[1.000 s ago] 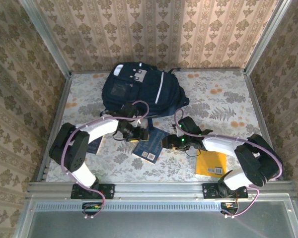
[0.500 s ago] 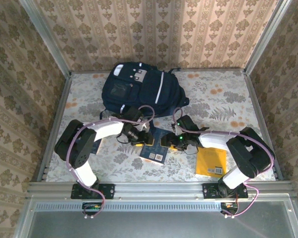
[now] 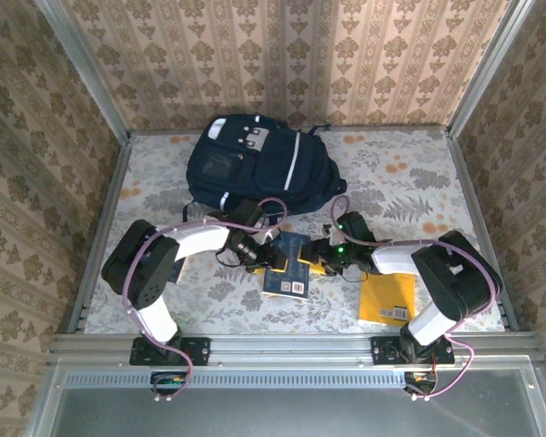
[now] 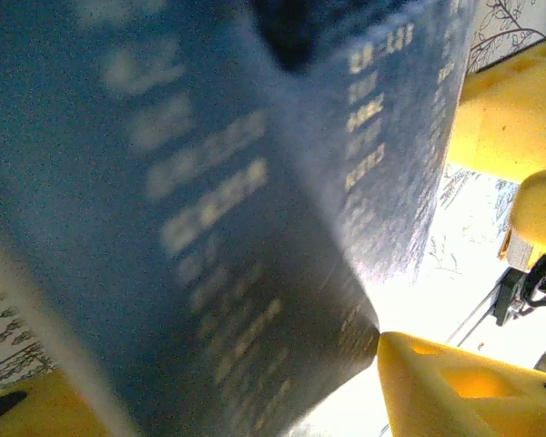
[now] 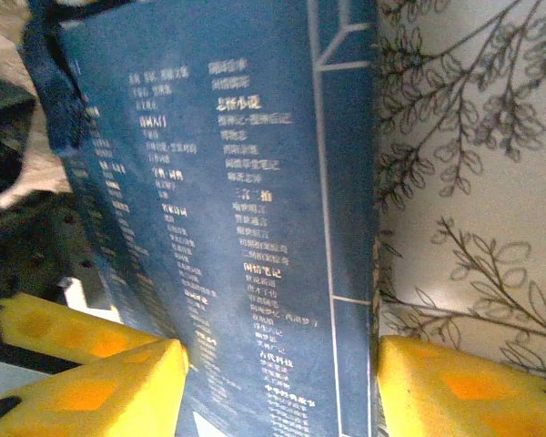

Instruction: Pack the student bag

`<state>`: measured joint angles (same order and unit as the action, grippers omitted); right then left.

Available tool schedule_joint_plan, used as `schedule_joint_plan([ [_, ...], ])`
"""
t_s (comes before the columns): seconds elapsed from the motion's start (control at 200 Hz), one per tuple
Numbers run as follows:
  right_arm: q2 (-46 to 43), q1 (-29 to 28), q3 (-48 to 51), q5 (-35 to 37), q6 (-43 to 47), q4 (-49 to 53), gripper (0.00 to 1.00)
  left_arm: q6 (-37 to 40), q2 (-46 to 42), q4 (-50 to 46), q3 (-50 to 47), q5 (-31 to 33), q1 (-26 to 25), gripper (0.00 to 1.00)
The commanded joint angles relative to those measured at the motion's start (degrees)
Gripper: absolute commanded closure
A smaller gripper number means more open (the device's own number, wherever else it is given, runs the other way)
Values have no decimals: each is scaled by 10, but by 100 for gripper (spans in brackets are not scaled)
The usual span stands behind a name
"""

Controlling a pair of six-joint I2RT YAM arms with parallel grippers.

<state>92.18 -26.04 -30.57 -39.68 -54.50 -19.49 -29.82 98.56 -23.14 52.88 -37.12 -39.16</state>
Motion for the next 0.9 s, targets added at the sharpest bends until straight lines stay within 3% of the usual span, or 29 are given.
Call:
schedule_joint_plan([
  [0.0, 33, 5, 12, -60, -56, -148, 43, -1, 6, 26, -5, -32, -11, 42],
  [0.29, 40, 9, 31, -90, -124, -270, 48, -4, 5, 30, -9, -34, -15, 43],
  [0.55, 29, 6, 19, -97, -62, -187, 46, -10, -11, 60, -14, -62, -15, 45],
  [0.895, 30, 6, 23, -119, -83, -228, 46, -46, -81, 143, -31, -129, -10, 52],
])
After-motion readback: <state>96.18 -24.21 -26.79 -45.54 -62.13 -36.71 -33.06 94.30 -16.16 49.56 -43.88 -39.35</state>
